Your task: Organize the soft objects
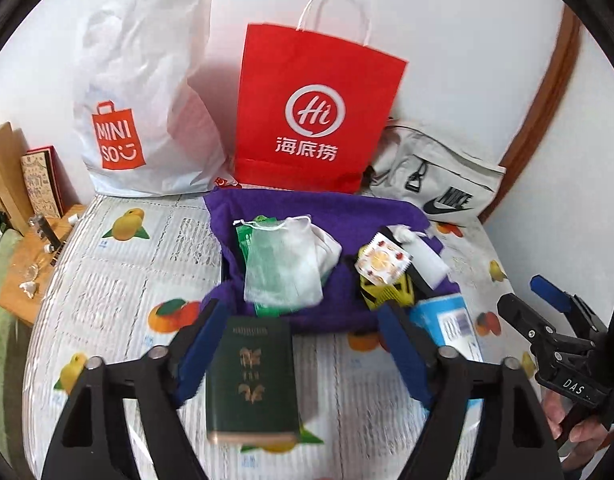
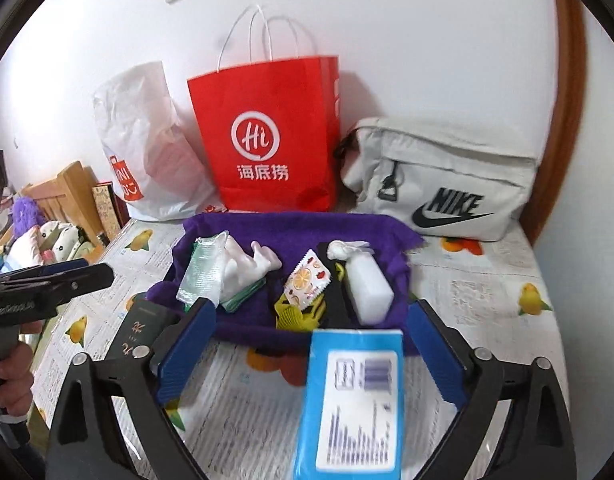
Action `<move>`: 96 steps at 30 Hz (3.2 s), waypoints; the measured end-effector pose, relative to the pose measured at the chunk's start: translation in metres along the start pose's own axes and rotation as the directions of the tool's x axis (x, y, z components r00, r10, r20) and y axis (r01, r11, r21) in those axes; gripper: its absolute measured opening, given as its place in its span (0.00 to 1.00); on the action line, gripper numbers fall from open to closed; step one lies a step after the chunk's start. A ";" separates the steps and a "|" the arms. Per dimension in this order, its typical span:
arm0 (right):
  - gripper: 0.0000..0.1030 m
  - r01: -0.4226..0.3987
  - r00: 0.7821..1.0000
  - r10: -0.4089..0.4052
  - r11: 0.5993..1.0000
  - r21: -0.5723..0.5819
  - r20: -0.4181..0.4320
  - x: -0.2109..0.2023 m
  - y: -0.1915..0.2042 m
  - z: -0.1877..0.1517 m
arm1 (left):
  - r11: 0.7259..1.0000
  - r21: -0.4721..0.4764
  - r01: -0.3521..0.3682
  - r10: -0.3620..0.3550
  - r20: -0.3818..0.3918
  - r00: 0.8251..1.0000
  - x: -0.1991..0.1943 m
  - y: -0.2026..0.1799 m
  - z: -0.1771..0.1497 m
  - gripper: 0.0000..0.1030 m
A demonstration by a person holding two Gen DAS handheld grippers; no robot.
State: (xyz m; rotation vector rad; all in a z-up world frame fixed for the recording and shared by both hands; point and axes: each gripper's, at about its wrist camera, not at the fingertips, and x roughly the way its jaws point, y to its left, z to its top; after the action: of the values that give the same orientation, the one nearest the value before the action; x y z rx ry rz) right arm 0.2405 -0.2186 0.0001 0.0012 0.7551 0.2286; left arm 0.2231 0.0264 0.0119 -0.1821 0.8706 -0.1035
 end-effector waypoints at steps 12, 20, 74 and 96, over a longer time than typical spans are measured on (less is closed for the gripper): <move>0.99 0.050 0.997 -0.052 0.997 0.052 0.048 -0.089 0.007 -0.049 | 0.997 0.069 -0.045 0.040 0.068 0.997 -0.070 -0.027 -0.059 0.95; 0.99 0.077 0.994 -0.083 0.993 0.085 0.064 -0.128 0.008 -0.080 | 0.989 0.099 -0.108 0.096 0.118 0.988 -0.101 -0.039 -0.092 0.95; 0.99 0.075 0.991 -0.085 0.992 0.100 0.099 -0.179 0.010 -0.121 | 0.986 0.110 -0.128 0.107 0.174 0.979 -0.138 -0.061 -0.129 0.95; 0.99 0.072 0.991 -0.082 0.992 0.101 0.105 -0.179 0.013 -0.125 | 0.985 0.109 -0.134 0.113 0.179 0.977 -0.143 -0.061 -0.131 0.95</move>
State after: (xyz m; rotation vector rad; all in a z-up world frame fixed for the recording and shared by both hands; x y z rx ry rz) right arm 0.0269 -0.2528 0.0320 0.0759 0.6552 0.1170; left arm 0.0304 -0.0254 0.0490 -0.0229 0.6989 -0.0235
